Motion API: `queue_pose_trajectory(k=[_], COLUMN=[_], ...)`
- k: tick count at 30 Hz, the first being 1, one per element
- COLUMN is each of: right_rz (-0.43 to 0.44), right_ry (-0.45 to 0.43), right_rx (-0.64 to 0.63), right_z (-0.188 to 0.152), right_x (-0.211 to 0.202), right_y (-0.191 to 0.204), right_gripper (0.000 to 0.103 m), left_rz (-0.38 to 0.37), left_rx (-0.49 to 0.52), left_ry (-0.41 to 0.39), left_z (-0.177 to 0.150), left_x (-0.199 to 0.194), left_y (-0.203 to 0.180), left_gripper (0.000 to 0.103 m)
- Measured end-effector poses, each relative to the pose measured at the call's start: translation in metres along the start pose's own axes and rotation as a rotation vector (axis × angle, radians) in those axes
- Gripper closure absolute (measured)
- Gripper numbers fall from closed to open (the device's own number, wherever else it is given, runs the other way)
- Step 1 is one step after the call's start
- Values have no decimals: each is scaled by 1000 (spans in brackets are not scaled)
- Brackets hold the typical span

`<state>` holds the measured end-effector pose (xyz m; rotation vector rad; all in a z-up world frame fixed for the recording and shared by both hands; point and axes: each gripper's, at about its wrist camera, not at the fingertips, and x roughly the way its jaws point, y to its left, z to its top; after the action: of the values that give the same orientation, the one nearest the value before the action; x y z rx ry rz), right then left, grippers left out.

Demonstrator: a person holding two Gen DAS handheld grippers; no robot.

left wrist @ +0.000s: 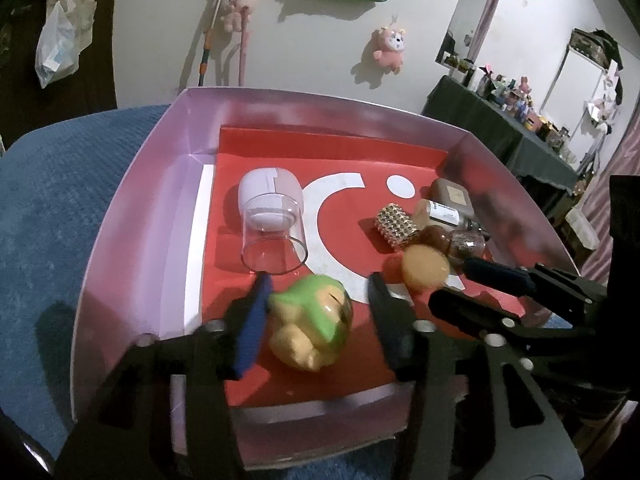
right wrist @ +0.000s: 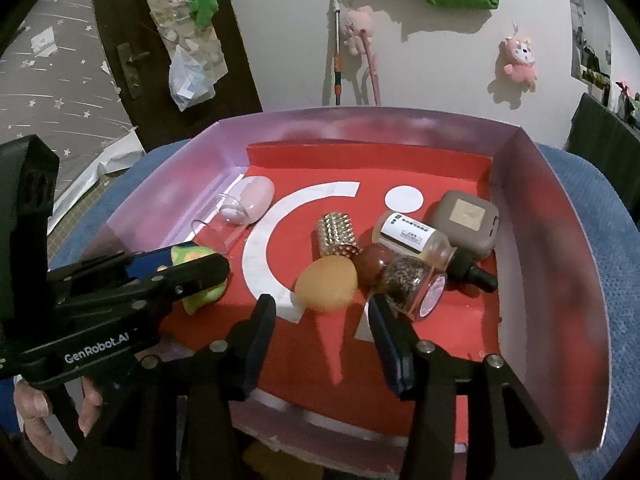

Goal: Organize rigid objects
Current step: 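Open both tools to release the figurine and sponge inside the box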

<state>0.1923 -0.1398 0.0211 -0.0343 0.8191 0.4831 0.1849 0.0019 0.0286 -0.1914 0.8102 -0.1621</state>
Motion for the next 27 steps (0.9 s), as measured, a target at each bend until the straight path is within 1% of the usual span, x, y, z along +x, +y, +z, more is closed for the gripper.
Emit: queue_pose_trajectory(k=[2, 6, 7, 8, 10, 13, 17, 20, 22, 25, 27], right_rz=[0, 3, 3, 4, 4, 2, 0, -3, 0, 5, 8], right_ry=[-11, -24, -27, -31, -41, -54, -73, -87, -94, -103, -108], right_rx=[-3, -5, -5, -4, -5, -13, -24, -27, -24, -18, -16], right_z=[0, -1, -2, -2, -3, -5, -7, -10, -12, -13, -14], right_x=[-4, -10, -12, -14, -17, -23, -30, -36, -39, -43, -45], right_y=[3, 3, 3, 3, 5, 7, 8, 7, 7, 5, 5], right_gripper=[43, 42, 41, 37, 33, 32, 22, 20, 17, 11, 9], left_rz=[-1, 1, 3, 4, -5, 2, -6, -7, -2, -2, -2], left_rx=[-5, -3, -1, 0, 0, 4, 8, 12, 18, 25, 26], left_ry=[-6, -15, -20, -23, -32, -40, -45, -53, -59, -63, -65], left_z=[-1, -2, -2, -2, -3, -2, -3, -4, -4, -5, -6], left_x=[-3, -9, -11, -12, -17, -20, -25, -28, -30, -32, -33], left_y=[1, -2, -2, -2, -3, -5, -8, -10, -12, -15, -15], left_gripper=[44, 43, 41, 35, 34, 31, 28, 26, 24, 21, 17])
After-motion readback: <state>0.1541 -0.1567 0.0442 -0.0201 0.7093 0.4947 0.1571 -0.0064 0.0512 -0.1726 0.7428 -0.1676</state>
